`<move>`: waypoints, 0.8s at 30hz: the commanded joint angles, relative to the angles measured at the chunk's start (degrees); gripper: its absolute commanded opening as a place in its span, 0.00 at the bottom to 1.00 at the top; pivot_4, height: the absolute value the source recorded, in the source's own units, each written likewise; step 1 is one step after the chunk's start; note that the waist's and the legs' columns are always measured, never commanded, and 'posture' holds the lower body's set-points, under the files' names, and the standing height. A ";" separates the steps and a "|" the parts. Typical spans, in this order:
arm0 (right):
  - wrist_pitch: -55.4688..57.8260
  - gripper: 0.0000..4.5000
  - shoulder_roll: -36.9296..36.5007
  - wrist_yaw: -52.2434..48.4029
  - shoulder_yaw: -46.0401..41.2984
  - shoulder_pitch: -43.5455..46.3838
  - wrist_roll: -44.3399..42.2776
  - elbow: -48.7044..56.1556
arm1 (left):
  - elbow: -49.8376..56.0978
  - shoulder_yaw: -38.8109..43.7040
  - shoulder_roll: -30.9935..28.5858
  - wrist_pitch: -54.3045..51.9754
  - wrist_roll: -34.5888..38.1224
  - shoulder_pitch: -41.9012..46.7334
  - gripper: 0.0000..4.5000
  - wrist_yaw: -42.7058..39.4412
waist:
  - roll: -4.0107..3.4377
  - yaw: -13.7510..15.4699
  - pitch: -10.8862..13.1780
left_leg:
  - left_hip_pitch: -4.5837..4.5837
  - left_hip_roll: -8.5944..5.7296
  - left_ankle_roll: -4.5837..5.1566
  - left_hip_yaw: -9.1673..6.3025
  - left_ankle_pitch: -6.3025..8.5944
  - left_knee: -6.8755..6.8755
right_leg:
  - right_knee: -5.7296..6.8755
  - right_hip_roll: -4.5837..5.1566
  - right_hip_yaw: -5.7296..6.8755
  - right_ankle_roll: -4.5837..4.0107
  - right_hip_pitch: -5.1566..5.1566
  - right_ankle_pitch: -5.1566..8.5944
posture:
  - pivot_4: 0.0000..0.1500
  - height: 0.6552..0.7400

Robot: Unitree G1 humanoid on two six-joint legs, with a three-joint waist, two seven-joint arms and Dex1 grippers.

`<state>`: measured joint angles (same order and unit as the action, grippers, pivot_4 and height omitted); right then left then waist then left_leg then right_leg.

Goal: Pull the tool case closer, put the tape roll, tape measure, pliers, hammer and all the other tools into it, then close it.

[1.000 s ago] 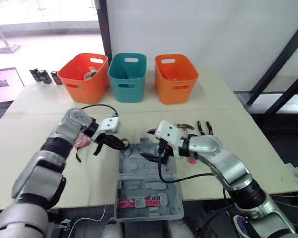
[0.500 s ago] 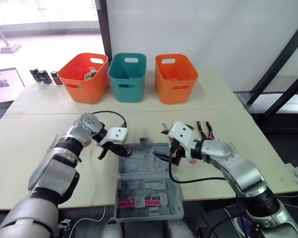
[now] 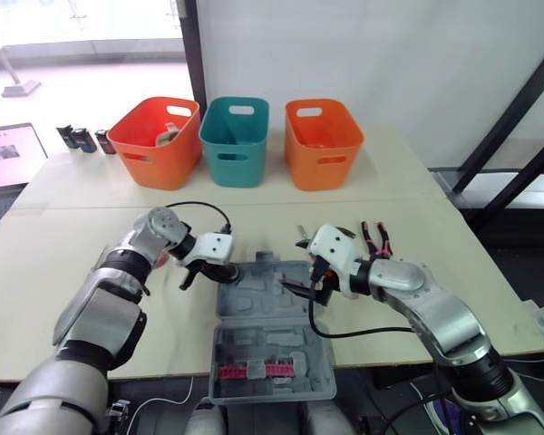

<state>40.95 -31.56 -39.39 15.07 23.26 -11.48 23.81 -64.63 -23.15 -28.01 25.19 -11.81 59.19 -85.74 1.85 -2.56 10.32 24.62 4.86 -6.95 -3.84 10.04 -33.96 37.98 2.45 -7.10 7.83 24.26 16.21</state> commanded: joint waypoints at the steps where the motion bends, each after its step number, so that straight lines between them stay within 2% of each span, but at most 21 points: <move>1: -0.26 1.00 0.02 0.32 -1.28 0.26 -0.33 2.08 | 0.16 1.15 0.01 -0.33 0.16 0.22 0.22 -0.49 | 0.00 0.00 0.00 | 0.00 0.00 0.00 0.00 0.00 0.00 | 0.00 0.00 0.00 0.00 0.00 0.00 | 1.00 1.00; 4: -0.43 1.00 -0.01 0.40 -1.14 0.22 -0.14 1.83 | 0.17 1.11 -0.13 -0.15 -0.17 0.38 0.56 -0.06 | 0.00 -0.01 0.00 | 0.00 0.00 0.00 0.00 0.00 0.00 | 0.00 0.00 0.00 0.00 0.00 0.00 | 1.00 1.00; 10: -0.52 1.00 -0.04 0.47 -1.05 0.20 -0.04 1.76 | 0.48 2.19 -0.18 -0.61 0.65 1.63 0.56 0.00 | 0.00 0.00 0.00 | 0.00 0.00 0.00 0.00 0.00 0.00 | 0.00 0.00 0.00 0.00 0.00 0.00 | 1.00 1.00; 18: -0.56 1.00 -0.01 0.63 -1.01 0.20 0.08 1.64 | 2.79 6.87 -1.02 -6.33 5.34 2.57 0.56 -4.62 | 0.00 -0.02 0.00 | 0.00 0.00 0.00 0.00 0.00 0.00 | 0.00 0.00 0.00 0.00 0.00 0.00 | 1.00 1.00; 24: -0.66 1.00 0.29 0.89 -0.60 0.25 0.18 1.57 | -0.59 8.45 -2.53 -6.04 3.79 2.28 0.56 2.53 | 0.00 -0.04 0.00 | 0.00 0.00 0.00 -0.01 0.00 0.00 | 0.00 0.00 0.00 0.01 0.00 0.00 | 1.00 1.00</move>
<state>40.92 -31.55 -38.70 15.09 23.23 -11.36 23.81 -65.18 -16.01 -29.63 19.03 -8.16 60.97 -84.20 1.85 -2.60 10.32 24.61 4.86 -6.95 -3.85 10.03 -33.96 37.98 2.45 -7.10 7.84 24.26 16.22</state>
